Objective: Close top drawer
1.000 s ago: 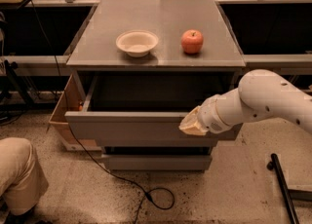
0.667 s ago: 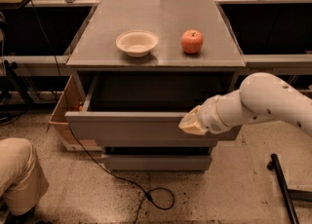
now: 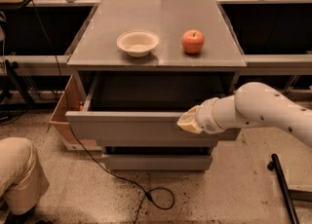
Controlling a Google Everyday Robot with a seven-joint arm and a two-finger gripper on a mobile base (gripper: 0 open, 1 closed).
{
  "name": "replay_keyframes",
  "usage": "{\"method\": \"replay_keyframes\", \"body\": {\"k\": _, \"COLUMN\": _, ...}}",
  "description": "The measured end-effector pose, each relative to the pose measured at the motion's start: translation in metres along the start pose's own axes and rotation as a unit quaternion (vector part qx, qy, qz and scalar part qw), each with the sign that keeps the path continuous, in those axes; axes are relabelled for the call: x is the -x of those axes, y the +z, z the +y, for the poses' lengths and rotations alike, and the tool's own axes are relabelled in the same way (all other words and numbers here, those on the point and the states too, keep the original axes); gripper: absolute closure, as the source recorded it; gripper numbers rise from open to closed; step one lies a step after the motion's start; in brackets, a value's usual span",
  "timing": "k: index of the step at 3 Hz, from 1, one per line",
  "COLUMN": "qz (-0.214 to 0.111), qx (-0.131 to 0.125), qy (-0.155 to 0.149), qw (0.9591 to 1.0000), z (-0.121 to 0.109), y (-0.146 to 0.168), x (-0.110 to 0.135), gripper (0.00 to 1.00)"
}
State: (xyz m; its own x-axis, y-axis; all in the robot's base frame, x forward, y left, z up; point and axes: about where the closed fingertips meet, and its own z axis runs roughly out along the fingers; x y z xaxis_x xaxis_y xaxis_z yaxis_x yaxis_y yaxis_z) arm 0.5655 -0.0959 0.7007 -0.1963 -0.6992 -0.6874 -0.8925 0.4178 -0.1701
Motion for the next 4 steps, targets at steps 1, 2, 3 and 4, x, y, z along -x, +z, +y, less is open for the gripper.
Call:
{"method": "replay_keyframes", "body": {"k": 1, "qz": -0.010, "qx": -0.008, "qy": 0.004, "qw": 0.9999, "z": -0.004, "y": 0.015, "x": 0.000, "gripper": 1.00}}
{"method": "replay_keyframes", "body": {"k": 2, "qz": -0.028, "qx": -0.015, "qy": 0.004, "qw": 0.9995, "z": -0.010, "y": 0.031, "x": 0.010, "gripper": 1.00}}
{"method": "replay_keyframes", "body": {"k": 3, "qz": -0.049, "qx": -0.022, "qy": 0.000, "qw": 0.9986, "z": -0.019, "y": 0.046, "x": 0.028, "gripper": 1.00}}
{"method": "replay_keyframes", "body": {"k": 4, "qz": -0.078, "qx": -0.036, "qy": -0.010, "qw": 0.9962, "z": -0.038, "y": 0.063, "x": 0.056, "gripper": 1.00}}
